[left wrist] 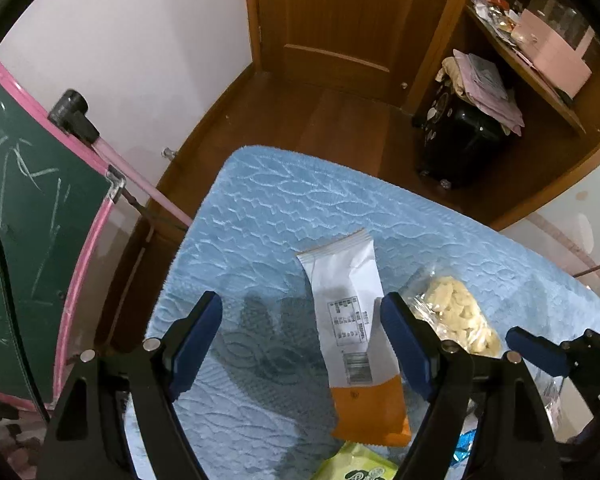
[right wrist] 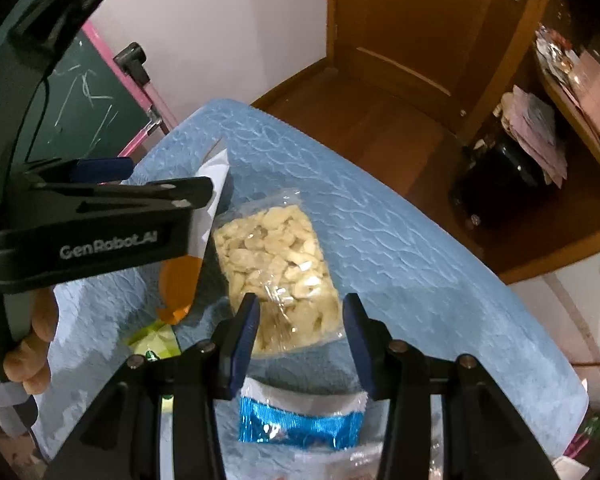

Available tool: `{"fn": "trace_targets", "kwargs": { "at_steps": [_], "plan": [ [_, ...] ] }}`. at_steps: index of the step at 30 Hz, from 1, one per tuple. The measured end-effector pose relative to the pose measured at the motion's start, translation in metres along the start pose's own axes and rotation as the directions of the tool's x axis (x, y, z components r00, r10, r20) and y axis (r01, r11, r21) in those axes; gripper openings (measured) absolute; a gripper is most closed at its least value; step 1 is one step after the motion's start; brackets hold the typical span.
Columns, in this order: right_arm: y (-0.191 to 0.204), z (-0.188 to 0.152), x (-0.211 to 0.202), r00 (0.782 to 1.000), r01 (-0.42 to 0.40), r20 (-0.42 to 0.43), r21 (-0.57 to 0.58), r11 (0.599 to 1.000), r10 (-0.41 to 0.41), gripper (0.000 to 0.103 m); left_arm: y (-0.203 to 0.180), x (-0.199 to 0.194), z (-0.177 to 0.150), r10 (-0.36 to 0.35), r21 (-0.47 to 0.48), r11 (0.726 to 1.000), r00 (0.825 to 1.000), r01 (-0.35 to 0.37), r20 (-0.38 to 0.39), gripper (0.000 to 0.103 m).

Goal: Organize snacks
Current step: 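Grasp the white-orange bar with left gripper while right grasps clear puffed-snack bag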

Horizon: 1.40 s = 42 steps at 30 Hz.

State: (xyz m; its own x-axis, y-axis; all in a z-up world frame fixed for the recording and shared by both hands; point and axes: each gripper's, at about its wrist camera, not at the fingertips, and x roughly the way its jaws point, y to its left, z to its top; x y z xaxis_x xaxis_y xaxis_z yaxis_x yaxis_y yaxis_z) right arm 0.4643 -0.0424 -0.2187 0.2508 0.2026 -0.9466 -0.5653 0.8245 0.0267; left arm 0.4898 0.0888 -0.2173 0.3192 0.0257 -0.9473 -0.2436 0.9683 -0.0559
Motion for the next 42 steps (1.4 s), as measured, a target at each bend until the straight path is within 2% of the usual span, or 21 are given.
{"fn": "trace_targets", "kwargs": {
  "at_steps": [3, 5, 7, 11, 14, 20, 25, 30, 35, 36, 37, 38, 42],
  "plan": [
    [0.000, 0.001, 0.002, 1.000, -0.005, 0.021, -0.021, 1.000, 0.005, 0.056, 0.000, 0.007, 0.000, -0.024, -0.015, 1.000, 1.000, 0.024, -0.004, 0.080],
    [0.001, 0.002, 0.004, 0.999, -0.023, 0.028, -0.027, 0.999, 0.024, 0.068, 0.001, 0.012, -0.001, -0.029, -0.013, 0.999, 0.999, 0.029, -0.014, 0.080],
    [0.003, 0.004, 0.008, 0.999, -0.020, 0.031, -0.037, 0.999, 0.021, 0.071, 0.000, 0.017, -0.002, -0.027, -0.011, 1.000, 0.999, 0.026, -0.018, 0.080],
    [0.007, 0.006, 0.015, 1.000, -0.016, 0.019, -0.063, 0.998, 0.017, 0.072, 0.008, 0.023, -0.001, -0.025, -0.029, 0.999, 0.999, 0.024, -0.026, 0.080],
    [0.007, 0.008, 0.023, 1.000, -0.004, 0.004, -0.059, 0.998, 0.004, 0.072, 0.018, 0.032, -0.003, -0.006, -0.047, 0.999, 0.998, 0.003, -0.062, 0.080],
    [0.001, 0.011, 0.035, 0.998, -0.055, -0.023, -0.001, 0.998, 0.055, 0.072, 0.035, 0.037, -0.007, 0.005, -0.036, 0.999, 0.996, -0.008, -0.086, 0.080],
    [0.005, 0.010, 0.037, 0.999, -0.037, -0.036, 0.023, 0.999, 0.038, 0.071, 0.042, 0.031, -0.014, -0.040, -0.072, 0.997, 0.991, 0.031, -0.130, 0.080],
    [0.010, 0.004, 0.033, 0.999, 0.037, -0.040, 0.028, 0.999, -0.035, 0.069, 0.035, 0.028, -0.026, -0.104, -0.074, 0.993, 0.978, 0.092, -0.182, 0.080],
    [0.012, -0.011, 0.025, 0.993, 0.111, -0.047, 0.031, 0.993, -0.109, 0.069, 0.026, 0.027, -0.038, -0.053, -0.021, 0.998, 0.989, 0.051, -0.141, 0.080],
    [0.011, -0.015, 0.022, 0.991, 0.124, -0.046, 0.034, 0.992, -0.122, 0.068, 0.024, 0.025, -0.041, -0.035, -0.004, 0.999, 0.991, 0.035, -0.128, 0.070],
    [0.010, -0.018, 0.017, 0.990, 0.138, -0.041, 0.041, 0.990, -0.136, 0.068, 0.021, 0.022, -0.043, 0.000, 0.021, 1.000, 0.995, 0.002, -0.104, 0.050],
    [0.009, -0.020, 0.012, 0.989, 0.142, -0.035, 0.048, 0.989, -0.140, 0.068, 0.021, 0.018, -0.044, 0.006, 0.032, 0.999, 0.996, -0.004, -0.090, 0.044],
    [0.004, -0.026, -0.011, 0.989, 0.149, 0.001, 0.086, 0.985, -0.150, 0.068, 0.022, -0.001, -0.047, -0.038, 0.026, 0.999, 0.995, 0.041, -0.093, 0.040]
  ]
}}
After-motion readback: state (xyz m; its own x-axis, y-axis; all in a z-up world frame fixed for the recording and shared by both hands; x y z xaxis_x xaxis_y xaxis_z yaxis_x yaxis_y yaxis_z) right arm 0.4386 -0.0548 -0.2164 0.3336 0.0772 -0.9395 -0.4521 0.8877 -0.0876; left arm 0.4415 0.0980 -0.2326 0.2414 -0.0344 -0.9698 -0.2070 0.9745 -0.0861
